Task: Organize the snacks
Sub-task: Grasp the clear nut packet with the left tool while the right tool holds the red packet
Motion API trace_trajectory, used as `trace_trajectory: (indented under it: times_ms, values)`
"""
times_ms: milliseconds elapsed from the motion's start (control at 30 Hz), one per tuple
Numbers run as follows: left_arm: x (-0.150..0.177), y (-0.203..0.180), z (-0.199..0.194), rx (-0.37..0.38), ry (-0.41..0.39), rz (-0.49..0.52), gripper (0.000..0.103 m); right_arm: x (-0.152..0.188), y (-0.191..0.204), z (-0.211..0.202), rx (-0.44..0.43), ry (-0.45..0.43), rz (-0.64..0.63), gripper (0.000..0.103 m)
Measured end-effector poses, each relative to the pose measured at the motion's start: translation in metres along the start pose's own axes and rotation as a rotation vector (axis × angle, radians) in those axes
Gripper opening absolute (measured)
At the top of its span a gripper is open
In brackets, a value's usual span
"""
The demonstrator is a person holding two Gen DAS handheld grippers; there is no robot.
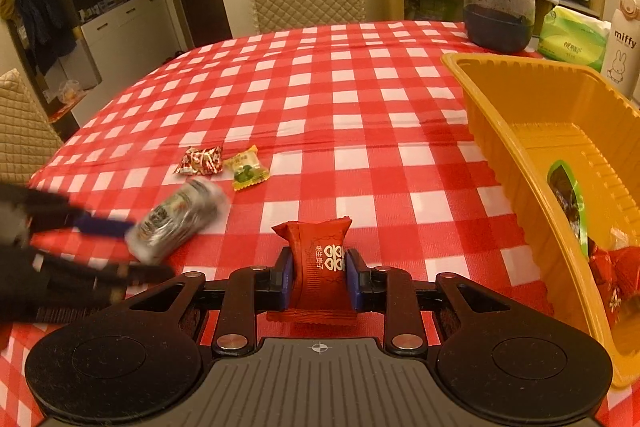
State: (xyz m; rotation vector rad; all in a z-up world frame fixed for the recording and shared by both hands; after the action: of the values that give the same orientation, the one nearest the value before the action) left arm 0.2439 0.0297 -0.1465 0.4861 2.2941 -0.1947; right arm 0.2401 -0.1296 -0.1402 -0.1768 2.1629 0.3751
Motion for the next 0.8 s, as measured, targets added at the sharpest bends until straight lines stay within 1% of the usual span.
trace_trajectory:
  times_ms: [33,67,133,167,233,333,433,533,567,667,733,767,800]
  values:
    - [0.003,-0.005,-0.003,0.017,-0.002,-0.004,0.048,0.001,-0.001,-0.002,0.000,0.000,0.003,0.027]
    - [0.005,-0.009,-0.006,0.019,-0.006,0.002,0.048,0.002,-0.002,-0.004,0.001,0.001,0.007,0.027]
    - [0.005,-0.011,-0.007,-0.012,-0.016,0.017,0.048,0.003,-0.005,-0.007,0.009,0.001,0.016,0.027]
    - [0.003,-0.009,-0.006,-0.027,-0.024,0.004,0.048,0.004,-0.007,-0.008,0.013,0.000,0.019,0.027]
    - [0.000,-0.003,-0.005,-0.053,-0.037,-0.058,0.049,0.004,-0.009,-0.010,0.021,-0.004,0.026,0.027]
    - [-0.008,0.005,-0.001,-0.092,-0.077,-0.152,0.058,0.003,-0.012,-0.012,0.029,-0.011,0.033,0.028]
    - [-0.015,0.009,0.006,-0.117,-0.113,-0.227,0.060,0.003,-0.012,-0.012,0.032,-0.013,0.037,0.028]
    - [-0.020,0.010,0.015,-0.141,-0.130,-0.276,0.060,0.004,-0.013,-0.012,0.034,-0.012,0.037,0.028]
    - [-0.022,0.010,0.017,-0.138,-0.136,-0.289,0.060,0.004,-0.013,-0.012,0.034,-0.011,0.037,0.027]
    - [-0.024,0.010,0.025,-0.168,-0.129,-0.296,0.060,0.005,-0.014,-0.012,0.039,-0.011,0.039,0.027]
    - [-0.023,0.011,0.027,-0.191,-0.128,-0.294,0.057,0.005,-0.014,-0.010,0.038,-0.009,0.043,0.027]
    - [-0.022,0.010,0.027,-0.202,-0.129,-0.283,0.052,0.005,-0.014,-0.010,0.038,-0.009,0.041,0.027]
    - [-0.021,0.010,0.027,-0.212,-0.129,-0.270,0.050,0.006,-0.014,-0.010,0.037,-0.009,0.040,0.027]
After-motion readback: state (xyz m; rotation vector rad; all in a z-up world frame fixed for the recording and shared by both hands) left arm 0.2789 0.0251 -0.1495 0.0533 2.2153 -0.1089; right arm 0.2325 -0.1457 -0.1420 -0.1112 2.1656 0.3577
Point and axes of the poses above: each gripper's, at about its wrist camera, not at the fingertips, and z roughly the way its jaws point, y to its left, x to its underside, the point moved 4 cm from there along z, roughly the way its jaws point, and after that the axes turned 12 degrees about -y, right-handed, at the moved point
